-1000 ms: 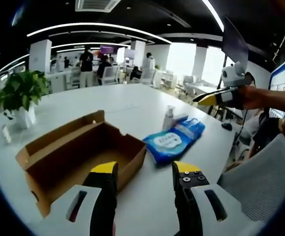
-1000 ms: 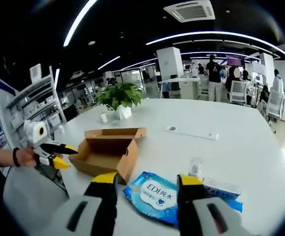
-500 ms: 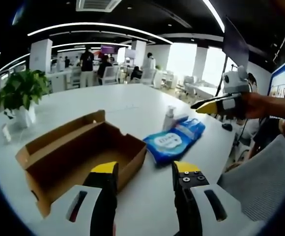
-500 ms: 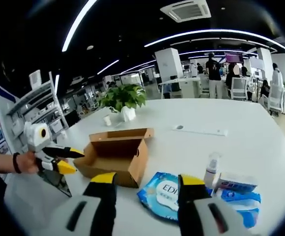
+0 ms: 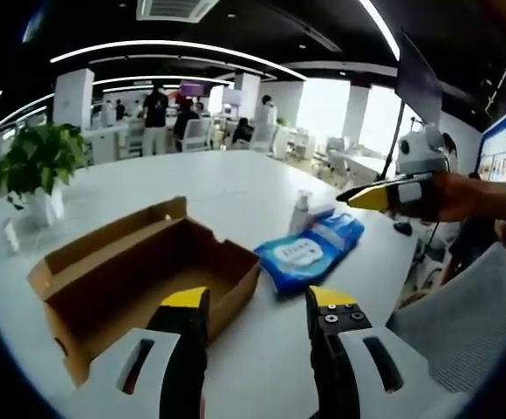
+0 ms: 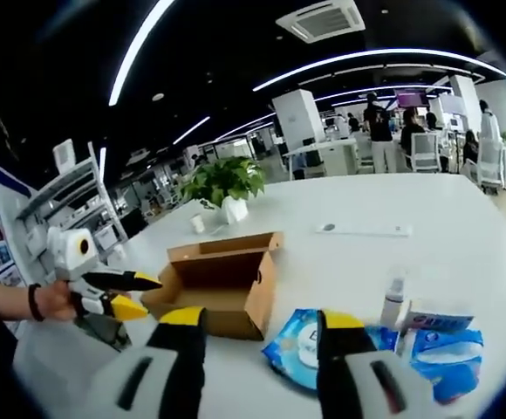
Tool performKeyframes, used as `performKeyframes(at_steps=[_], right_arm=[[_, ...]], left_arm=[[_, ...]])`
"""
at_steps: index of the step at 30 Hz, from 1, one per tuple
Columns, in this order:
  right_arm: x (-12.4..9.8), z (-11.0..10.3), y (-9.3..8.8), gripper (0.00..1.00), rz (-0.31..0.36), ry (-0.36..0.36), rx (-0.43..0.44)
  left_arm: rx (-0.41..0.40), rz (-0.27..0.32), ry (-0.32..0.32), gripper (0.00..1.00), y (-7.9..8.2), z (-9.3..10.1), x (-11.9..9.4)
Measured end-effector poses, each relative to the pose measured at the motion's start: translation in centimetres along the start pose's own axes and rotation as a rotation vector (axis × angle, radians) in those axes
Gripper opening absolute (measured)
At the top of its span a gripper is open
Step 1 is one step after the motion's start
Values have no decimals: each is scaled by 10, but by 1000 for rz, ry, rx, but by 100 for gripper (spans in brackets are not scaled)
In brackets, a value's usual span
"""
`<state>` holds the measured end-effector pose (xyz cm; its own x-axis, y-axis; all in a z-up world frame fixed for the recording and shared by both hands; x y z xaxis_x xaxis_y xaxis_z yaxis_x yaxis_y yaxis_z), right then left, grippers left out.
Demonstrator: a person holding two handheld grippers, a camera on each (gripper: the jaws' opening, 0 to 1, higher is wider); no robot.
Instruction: Operate the shoe box by opening the lid, removing the specified soft item, and placing it in the target area until the item is outside and the box remains undamaged.
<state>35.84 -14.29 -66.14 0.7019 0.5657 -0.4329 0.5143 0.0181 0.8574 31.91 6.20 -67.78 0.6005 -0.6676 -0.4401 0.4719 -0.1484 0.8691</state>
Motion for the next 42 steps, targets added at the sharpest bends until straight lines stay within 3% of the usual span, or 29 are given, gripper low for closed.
performKeyframes(at_steps=[8,10,11,13,23,42], right_arm=[[2,-14,-6,50,-8,16,-21],[2,-15,-6,50,-8,19,-23],[2,-16,-7,50,-9,20,-21],[2,-16,-7,50,-9,22,-21],[2,-26,-20,51,-21,46,-8],[10,-46,-34,52,-43,109,-17]], left_arm=[[-20,25,37,45,4,-9,-7],[3,24,78,45,5,-15,-10],[33,15,134,46,5,-23,-14],[18,26,151,49,7,-27,-17],[-46,66,357,50,7,-69,-44],[-157,40,488,51,-7,-114,-70]])
Point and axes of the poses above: the point that each gripper's makers call its tool centre point, and the gripper's own axes: x roughly forward along the fingers, z roughly to its right, y roughly out of its top, the point moved 3 cm from there along -x, roughly backward along the fingers, and after that the axes turned 6 degrees about -y, right-handed, at the moved point
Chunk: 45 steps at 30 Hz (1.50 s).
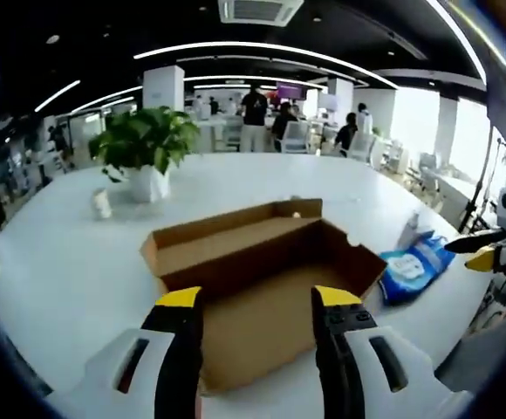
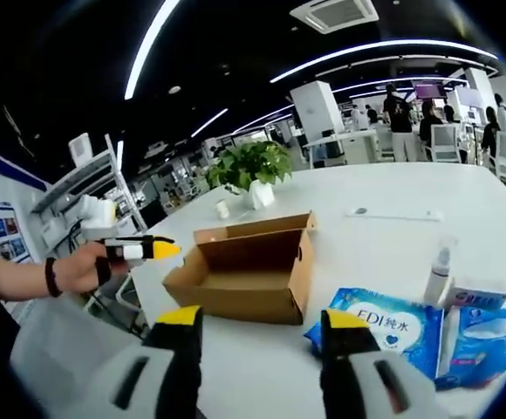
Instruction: Operate the shoe box by opening the lid, removing the specified soft item, and placing it in the target area until the item is outside and the box remains undamaged.
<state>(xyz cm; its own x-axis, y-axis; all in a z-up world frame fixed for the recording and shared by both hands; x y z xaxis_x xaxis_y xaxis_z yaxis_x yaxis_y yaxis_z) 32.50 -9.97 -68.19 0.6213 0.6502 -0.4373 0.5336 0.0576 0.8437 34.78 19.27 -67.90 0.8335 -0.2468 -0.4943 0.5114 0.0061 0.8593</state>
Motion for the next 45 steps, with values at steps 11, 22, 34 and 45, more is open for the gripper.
performKeyframes(at_steps=[11,22,34,45], right_arm=[[4,-4,0,52,-7,12,-4],[8,-7,-4,52,-22,27,13],[12,-14,-13,53,-44,51,13],[11,-10,-21,53,-68,46,16]], left_arm=[[-79,-40,89,51,-12,-46,1],[-205,-164,125,50,-50,-58,7],[-304,-256,149,40,-77,-53,2],[-331,-304,154,20,-86,-57,10]])
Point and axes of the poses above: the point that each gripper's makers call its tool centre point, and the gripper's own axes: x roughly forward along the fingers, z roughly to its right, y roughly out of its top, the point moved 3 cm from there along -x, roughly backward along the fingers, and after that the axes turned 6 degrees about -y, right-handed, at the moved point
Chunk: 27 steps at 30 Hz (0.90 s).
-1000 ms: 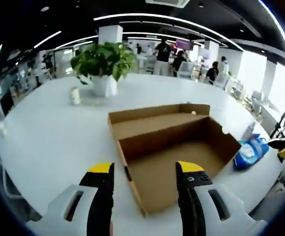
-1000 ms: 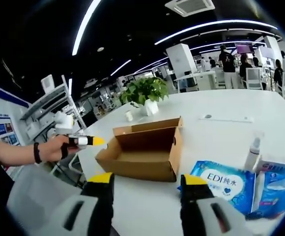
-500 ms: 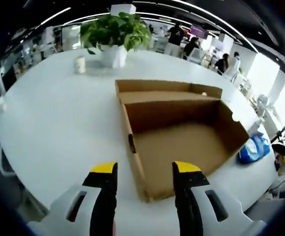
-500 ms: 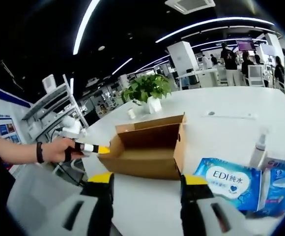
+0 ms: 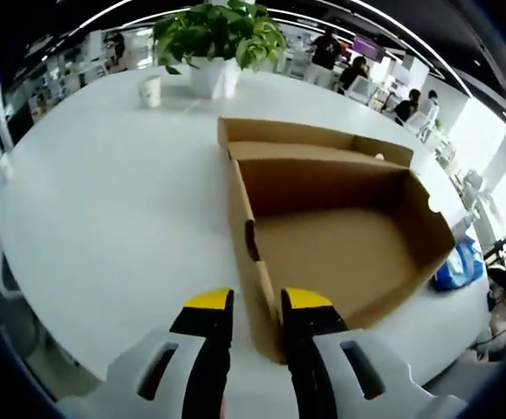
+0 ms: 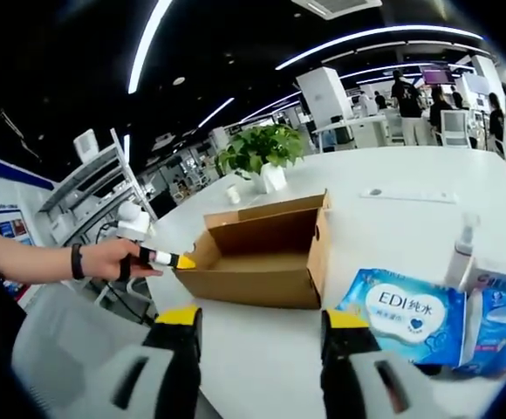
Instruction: Operate the shoe box by opening the lid, removing the specified soft item, and placing it in the target area until the item is outside and the box remains undamaged.
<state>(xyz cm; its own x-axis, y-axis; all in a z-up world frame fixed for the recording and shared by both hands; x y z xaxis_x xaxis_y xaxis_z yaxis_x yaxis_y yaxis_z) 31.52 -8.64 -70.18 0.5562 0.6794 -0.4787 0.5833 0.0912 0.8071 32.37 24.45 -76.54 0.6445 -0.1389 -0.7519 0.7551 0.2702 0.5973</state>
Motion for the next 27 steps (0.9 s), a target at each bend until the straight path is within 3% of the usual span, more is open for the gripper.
performKeyframes(at_steps=[3,18,27], right_arm=[[1,0,-2,53,-10,-1,-2],[14,-6,-5,51,-49,8,-2],[28,-4,9,50,-47,6,0]], left_arm=[[7,-5,-3,14,0,2,3],[56,-5,71,5,1,-8,6],[113,-9,102,4,1,-9,6]])
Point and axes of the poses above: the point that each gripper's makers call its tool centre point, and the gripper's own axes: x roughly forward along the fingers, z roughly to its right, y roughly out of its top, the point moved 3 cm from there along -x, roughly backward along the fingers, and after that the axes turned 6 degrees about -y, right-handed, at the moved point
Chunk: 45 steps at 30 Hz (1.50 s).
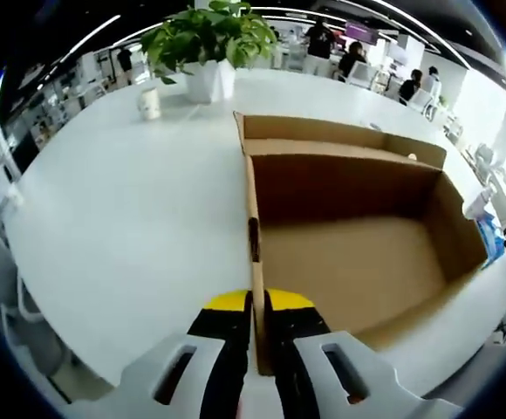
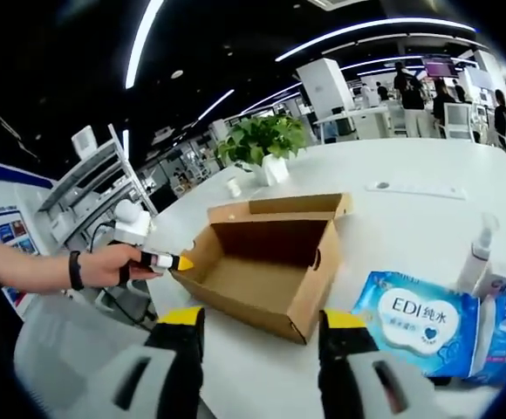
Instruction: Operate the shoe box by opening the lid, removing the specified soft item, and placing it in the target area until the item is outside and the box remains undamaged.
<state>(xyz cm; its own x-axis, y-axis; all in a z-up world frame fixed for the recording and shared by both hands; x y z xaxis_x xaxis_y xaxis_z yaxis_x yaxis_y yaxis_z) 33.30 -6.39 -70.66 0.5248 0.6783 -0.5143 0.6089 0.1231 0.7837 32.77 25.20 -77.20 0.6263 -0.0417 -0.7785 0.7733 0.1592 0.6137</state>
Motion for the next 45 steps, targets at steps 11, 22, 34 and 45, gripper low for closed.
performKeyframes(at_steps=[11,22,34,45], right_arm=[[19,8,19,50,0,-5,2],[43,24,46,50,0,-7,-19],[74,47,82,50,15,-15,-25],[99,49,108,50,22,-14,-9]], left_arm=[[-13,5,-4,4,-1,0,0],[-17,6,-5,4,0,-1,2],[-26,8,-8,4,0,-1,3],[-24,8,-7,4,1,-1,3]])
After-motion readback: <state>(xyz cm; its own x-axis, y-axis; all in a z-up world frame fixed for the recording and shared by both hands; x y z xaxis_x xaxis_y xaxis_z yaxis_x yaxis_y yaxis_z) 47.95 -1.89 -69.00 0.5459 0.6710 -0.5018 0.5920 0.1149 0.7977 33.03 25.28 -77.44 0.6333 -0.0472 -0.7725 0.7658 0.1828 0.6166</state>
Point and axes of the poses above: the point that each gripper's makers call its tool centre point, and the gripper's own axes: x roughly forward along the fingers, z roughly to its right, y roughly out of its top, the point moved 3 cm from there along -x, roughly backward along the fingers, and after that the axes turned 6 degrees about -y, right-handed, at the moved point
